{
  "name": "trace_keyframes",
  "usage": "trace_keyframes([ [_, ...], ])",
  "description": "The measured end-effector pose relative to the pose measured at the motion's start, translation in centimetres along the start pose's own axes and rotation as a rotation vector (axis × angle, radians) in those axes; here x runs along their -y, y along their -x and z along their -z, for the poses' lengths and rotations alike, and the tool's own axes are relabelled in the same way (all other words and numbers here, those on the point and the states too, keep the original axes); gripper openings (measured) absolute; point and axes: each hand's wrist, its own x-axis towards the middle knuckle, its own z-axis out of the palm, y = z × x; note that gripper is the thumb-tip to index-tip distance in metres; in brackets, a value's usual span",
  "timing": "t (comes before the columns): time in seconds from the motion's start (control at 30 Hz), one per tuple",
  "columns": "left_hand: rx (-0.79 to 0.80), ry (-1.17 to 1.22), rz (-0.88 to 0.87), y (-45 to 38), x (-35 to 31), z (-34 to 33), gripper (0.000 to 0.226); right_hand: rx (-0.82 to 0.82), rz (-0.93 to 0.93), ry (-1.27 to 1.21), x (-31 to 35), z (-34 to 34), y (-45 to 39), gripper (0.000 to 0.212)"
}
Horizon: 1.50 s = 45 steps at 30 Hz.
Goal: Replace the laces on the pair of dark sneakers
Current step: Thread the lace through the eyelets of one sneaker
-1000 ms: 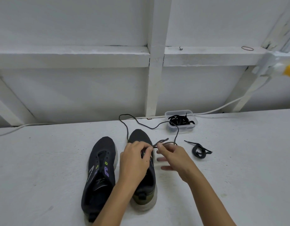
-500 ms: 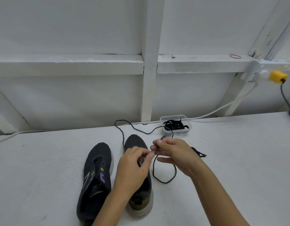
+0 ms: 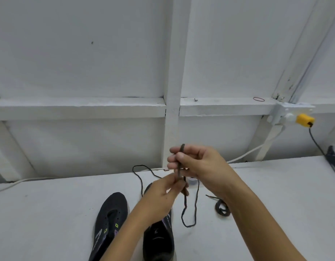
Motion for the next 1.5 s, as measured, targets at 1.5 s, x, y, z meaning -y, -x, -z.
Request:
trace_keyframes([
  [1.5,-0.16,0.097,-0.155,1.7,-3.0,7.6,0.029,0.404,-0.002,-0.387,-1.5,-4.6,1.0,0.035],
])
